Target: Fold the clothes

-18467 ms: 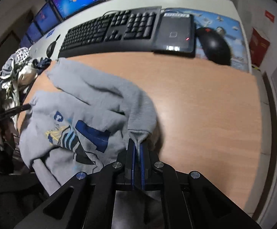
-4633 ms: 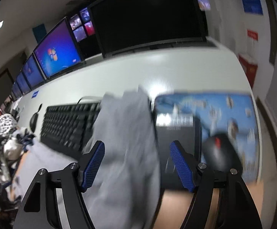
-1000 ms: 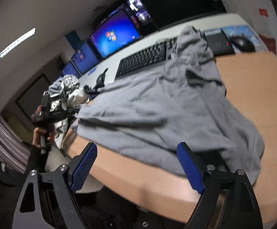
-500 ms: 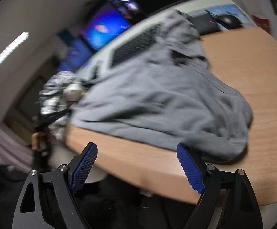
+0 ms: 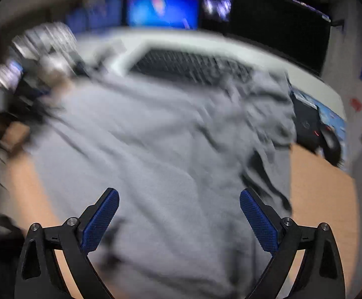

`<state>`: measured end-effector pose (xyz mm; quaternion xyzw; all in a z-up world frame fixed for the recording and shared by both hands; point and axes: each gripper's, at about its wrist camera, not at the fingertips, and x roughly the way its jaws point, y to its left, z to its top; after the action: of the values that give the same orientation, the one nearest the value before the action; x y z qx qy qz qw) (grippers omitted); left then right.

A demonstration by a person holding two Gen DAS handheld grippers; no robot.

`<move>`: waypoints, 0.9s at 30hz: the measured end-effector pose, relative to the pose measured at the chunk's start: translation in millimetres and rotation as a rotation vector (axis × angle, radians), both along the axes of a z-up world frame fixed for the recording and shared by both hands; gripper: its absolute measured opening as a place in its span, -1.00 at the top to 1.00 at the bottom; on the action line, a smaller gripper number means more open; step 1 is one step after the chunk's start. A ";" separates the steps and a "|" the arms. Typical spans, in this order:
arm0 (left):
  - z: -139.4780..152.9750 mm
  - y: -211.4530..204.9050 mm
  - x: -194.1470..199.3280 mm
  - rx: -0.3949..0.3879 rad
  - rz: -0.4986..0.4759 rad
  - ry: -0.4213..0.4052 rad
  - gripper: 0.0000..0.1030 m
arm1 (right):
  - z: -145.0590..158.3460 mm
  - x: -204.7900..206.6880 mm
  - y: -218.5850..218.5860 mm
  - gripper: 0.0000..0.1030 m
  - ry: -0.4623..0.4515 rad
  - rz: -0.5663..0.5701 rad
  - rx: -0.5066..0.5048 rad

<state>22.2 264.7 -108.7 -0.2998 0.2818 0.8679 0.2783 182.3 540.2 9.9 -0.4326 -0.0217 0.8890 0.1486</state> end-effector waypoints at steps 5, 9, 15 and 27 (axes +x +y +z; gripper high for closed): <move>-10.3 -7.0 28.4 -0.036 0.004 0.022 0.12 | -11.0 27.8 30.6 -0.80 0.006 -0.059 -0.118; -9.7 -18.4 30.4 0.052 -0.005 -0.080 0.07 | -11.9 44.4 32.4 -0.85 0.018 -0.084 -0.128; 10.4 -25.4 -1.1 0.110 0.042 -0.215 -0.09 | -1.0 47.0 22.0 -0.85 0.001 -0.068 -0.157; 84.1 38.2 -108.6 0.005 -0.005 -0.069 -0.87 | 131.2 5.9 71.7 -0.85 0.107 -0.019 -0.075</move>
<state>-86.4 302.8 -24.7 -0.3283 0.2708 0.8570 0.2906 188.2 611.9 141.0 -0.3897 0.0235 0.9097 0.1415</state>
